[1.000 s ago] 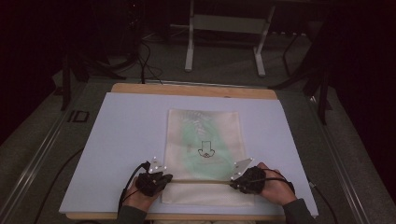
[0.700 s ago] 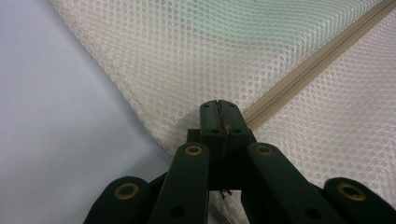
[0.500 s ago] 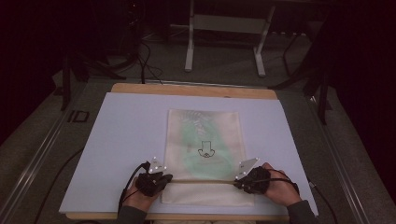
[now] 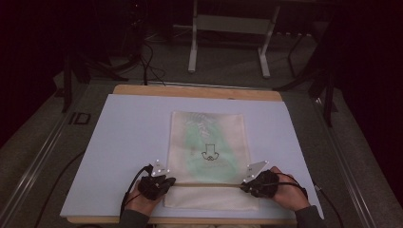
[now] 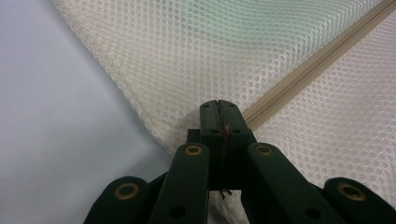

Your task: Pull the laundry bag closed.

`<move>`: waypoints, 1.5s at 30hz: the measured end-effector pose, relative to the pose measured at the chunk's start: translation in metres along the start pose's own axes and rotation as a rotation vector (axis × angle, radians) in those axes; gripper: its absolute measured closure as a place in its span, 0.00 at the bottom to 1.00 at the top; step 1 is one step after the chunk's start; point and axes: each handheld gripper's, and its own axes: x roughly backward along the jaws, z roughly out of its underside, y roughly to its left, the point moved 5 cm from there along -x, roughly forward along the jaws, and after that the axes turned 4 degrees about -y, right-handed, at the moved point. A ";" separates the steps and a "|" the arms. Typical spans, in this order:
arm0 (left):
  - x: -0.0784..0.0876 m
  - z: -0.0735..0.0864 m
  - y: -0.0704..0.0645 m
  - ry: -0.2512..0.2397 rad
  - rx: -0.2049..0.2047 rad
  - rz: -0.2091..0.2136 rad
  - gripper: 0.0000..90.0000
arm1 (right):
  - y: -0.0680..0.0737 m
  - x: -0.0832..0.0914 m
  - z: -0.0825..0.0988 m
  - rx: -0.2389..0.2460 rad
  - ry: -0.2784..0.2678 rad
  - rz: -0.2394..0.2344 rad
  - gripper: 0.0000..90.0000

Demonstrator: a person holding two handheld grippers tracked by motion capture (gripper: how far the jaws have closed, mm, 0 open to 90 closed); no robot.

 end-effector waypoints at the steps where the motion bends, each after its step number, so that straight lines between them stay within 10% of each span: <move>1: 0.000 0.000 0.000 0.000 -0.001 0.001 0.99 | 0.000 0.000 0.000 -0.002 0.000 -0.002 0.91; 32: 0.000 0.000 0.000 -0.010 0.003 0.011 0.99 | -0.008 0.013 0.025 -0.061 -0.015 0.036 0.90; 45: 0.004 -0.002 0.004 -0.044 -0.004 0.030 0.93 | -0.010 0.020 0.028 -0.123 -0.121 0.047 0.62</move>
